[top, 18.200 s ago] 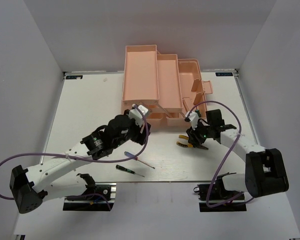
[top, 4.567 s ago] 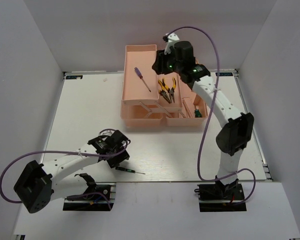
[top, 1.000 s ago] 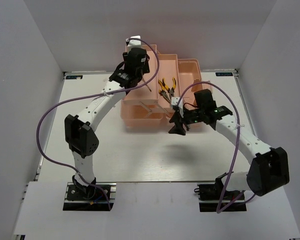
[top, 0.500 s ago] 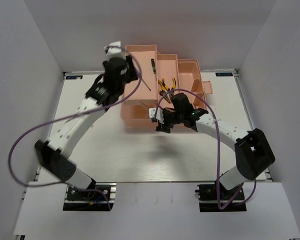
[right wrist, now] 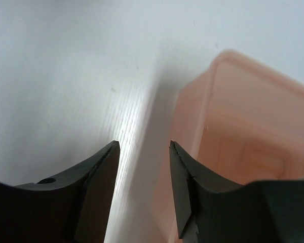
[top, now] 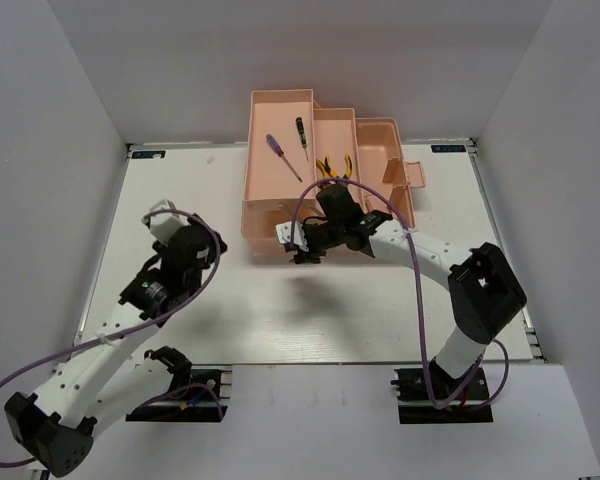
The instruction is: Sort the tools into containers
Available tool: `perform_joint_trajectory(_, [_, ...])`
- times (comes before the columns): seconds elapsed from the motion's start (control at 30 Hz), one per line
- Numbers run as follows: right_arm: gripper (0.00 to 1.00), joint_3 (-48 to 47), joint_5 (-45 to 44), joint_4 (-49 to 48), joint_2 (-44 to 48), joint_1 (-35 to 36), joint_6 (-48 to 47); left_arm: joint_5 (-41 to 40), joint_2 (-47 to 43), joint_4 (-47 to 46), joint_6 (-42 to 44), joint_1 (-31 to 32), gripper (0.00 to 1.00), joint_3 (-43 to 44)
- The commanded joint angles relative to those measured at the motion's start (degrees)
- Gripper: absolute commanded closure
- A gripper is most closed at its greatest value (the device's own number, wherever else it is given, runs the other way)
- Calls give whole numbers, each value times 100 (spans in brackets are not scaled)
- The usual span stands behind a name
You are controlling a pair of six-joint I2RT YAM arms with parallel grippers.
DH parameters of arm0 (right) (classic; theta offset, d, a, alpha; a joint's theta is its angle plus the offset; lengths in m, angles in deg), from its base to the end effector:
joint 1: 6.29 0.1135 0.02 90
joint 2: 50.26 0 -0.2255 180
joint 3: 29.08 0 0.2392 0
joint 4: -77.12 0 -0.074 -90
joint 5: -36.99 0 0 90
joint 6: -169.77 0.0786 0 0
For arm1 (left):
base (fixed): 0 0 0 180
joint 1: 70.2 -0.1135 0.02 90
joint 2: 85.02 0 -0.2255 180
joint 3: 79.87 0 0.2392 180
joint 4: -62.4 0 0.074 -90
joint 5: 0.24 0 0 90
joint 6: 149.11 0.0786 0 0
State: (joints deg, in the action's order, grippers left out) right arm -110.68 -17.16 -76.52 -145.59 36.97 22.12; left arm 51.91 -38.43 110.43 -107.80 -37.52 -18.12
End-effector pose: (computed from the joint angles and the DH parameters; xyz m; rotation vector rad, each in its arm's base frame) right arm 0.2442 0.2930 0.1926 -1.8632 1.1189 0.5645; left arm 0.2030 -0.0729 0.2660 -0.6432 1.9135 -0.1884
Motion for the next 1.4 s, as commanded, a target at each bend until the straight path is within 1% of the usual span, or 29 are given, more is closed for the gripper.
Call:
perform_joint_trajectory(0.0, [50,-570,984,635,-108,111,-203,277,-53,640,-1167,-8,26,-485])
perform_joint_trajectory(0.07, [50,-676,854,434,-240,173,165,461,-193,641,-1231,-8,26,-819])
perform_joint_trajectory(0.1, [50,-702,574,155,-293,234,375,514,-298,562,-1301,-8,26,-1003])
perform_joint_trajectory(0.17, [49,-746,144,-268,-476,288,700,577,-378,640,-1415,-8,26,-1066])
perform_joint_trajectory(0.2, [47,-755,-103,-487,-539,305,702,577,-379,693,-1468,-8,26,-1127])
perform_joint_trajectory(0.23, [47,-799,-175,-628,-574,288,711,637,-439,693,-1538,-8,26,-1127])
perform_joint_trajectory(0.27, [47,-799,-454,-708,-722,288,746,690,-510,763,-1539,-8,26,-1197])
perform_joint_trajectory(0.33, [46,-764,-640,-1033,-829,349,685,813,-580,764,-1591,-8,26,-1259])
perform_joint_trajectory(0.37, [46,-677,-1050,-1104,-899,358,589,866,-633,764,-1591,-8,26,-1329])
perform_joint_trajectory(0.43, [46,-536,-1343,-1778,-1005,437,483,1076,-633,624,-1652,-8,26,-1461])
perform_joint_trajectory(0.5, [45,-404,-1834,-2235,-1232,463,456,1252,-633,536,-1653,-8,26,-1540])
perform_joint_trajectory(0.53, [45,-404,-1941,-2256,-1181,490,404,1305,-573,457,-1705,-8,26,-1619])
perform_joint_trajectory(0.7, [45,-325,-2030,-2247,-1190,463,395,1578,-353,61,-1758,45,26,-1883])
perform_joint_trajectory(0.77, [46,-246,-1811,-2256,-1015,446,456,1727,-282,-62,-1758,45,27,-1936])
perform_joint_trajectory(0.87, [49,-429,-1172,-1792,-900,428,649,1781,-229,-212,-1758,45,27,-1998])
perform_joint_trajectory(0.9, [50,-500,-1029,-1294,-882,437,710,1781,-177,-212,-1758,45,27,-2058])
perform_joint_trajectory(0.93, [50,-753,-723,-1202,-882,420,815,1781,-176,-273,-1758,45,27,-2059])
perform_joint_trajectory(0.97, [52,-860,-346,-592,-882,402,895,1781,-176,-273,-1758,45,27,-2059])
perform_joint_trajectory(1.0, [54,-1165,-134,-429,-891,367,922,1781,-176,-273,-1758,45,27,-2059])
perform_joint_trajectory(1.03, [54,-1264,512,-280,-961,358,1018,1781,-176,-273,-1758,45,27,-2059])
perform_joint_trajectory(1.07, [56,-1352,641,9,-996,358,1027,1781,-176,-273,-1758,45,27,-2059])
perform_joint_trajectory(1.17, [56,-1554,563,-234,-1075,376,1396,1781,-176,-273,-1758,45,27,-2112])
perform_joint_trajectory(1.2, [55,-1581,493,-295,-1128,367,1440,1781,-246,-273,-1758,45,27,-2112])
perform_joint_trajectory(1.23, [55,-1581,258,-383,-1146,367,1588,1781,-247,-273,-1758,45,27,-2173])
perform_joint_trajectory(1.27, [53,-1546,-119,-749,-1172,358,1703,1781,-247,-273,-1758,45,27,-2173])
perform_joint_trajectory(1.3, [51,-1520,-514,-840,-1198,367,1722,1781,-247,-273,-1758,45,27,-2173])
perform_joint_trajectory(1.37, [51,-1502,-981,-1042,-1295,375,1574,1781,-247,-334,-1758,45,27,-2226])
